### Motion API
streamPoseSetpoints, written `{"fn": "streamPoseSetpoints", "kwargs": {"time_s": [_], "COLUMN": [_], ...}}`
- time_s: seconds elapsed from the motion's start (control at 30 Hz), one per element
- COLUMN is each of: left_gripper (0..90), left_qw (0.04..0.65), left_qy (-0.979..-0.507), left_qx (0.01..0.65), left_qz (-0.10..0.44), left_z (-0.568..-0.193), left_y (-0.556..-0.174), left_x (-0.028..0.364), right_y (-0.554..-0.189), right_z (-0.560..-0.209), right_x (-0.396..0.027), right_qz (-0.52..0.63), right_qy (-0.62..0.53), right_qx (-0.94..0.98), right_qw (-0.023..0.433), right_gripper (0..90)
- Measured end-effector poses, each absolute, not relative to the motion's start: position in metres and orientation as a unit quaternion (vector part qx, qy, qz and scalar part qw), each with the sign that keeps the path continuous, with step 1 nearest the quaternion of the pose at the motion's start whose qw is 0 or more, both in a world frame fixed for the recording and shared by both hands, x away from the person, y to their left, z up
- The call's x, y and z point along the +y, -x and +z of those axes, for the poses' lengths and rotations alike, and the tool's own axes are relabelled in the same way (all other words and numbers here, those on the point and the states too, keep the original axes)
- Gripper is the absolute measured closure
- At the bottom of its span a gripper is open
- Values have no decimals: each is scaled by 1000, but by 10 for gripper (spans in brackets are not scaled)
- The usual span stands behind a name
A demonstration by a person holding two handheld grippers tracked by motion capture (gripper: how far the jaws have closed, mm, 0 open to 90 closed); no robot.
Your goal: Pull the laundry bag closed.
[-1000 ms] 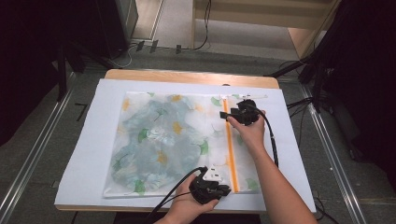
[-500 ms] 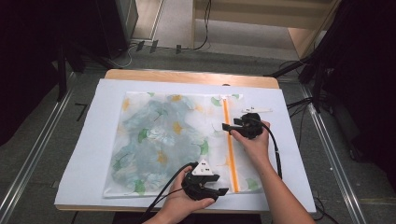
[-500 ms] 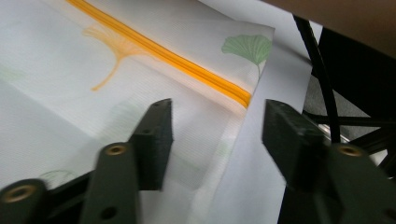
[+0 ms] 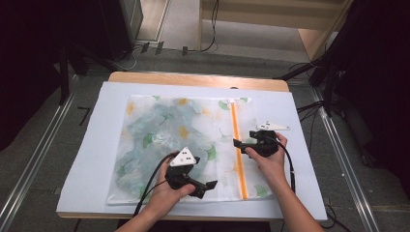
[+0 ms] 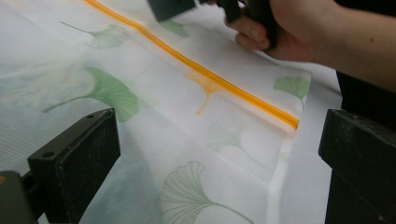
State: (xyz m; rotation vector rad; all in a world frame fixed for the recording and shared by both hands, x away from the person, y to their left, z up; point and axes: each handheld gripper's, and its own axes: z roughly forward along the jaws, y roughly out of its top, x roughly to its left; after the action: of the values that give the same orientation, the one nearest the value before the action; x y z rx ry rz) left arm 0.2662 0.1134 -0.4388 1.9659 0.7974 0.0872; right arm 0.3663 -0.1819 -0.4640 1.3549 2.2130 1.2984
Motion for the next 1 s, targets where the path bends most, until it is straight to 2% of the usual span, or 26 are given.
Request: {"fn": "streamPoseSetpoints", "kwargs": {"time_s": [0.37, 0.7, 1.0], "left_gripper": [0, 0, 0], "left_qw": [485, 457, 457], "left_qy": [-797, -794, -776], "left_qx": [348, 377, 403], "left_qz": [91, 136, 163], "left_z": [-429, -434, -432], "left_y": [-273, -269, -262], "left_x": [169, 232, 278], "right_y": [-338, -317, -298], "right_z": [-466, -464, -463], "right_x": [-201, -217, -237], "right_qz": [450, 453, 456], "right_qy": [-461, -460, -459], "right_qx": [755, 754, 752], "right_qw": [120, 122, 128], "right_gripper": [147, 146, 146]}}
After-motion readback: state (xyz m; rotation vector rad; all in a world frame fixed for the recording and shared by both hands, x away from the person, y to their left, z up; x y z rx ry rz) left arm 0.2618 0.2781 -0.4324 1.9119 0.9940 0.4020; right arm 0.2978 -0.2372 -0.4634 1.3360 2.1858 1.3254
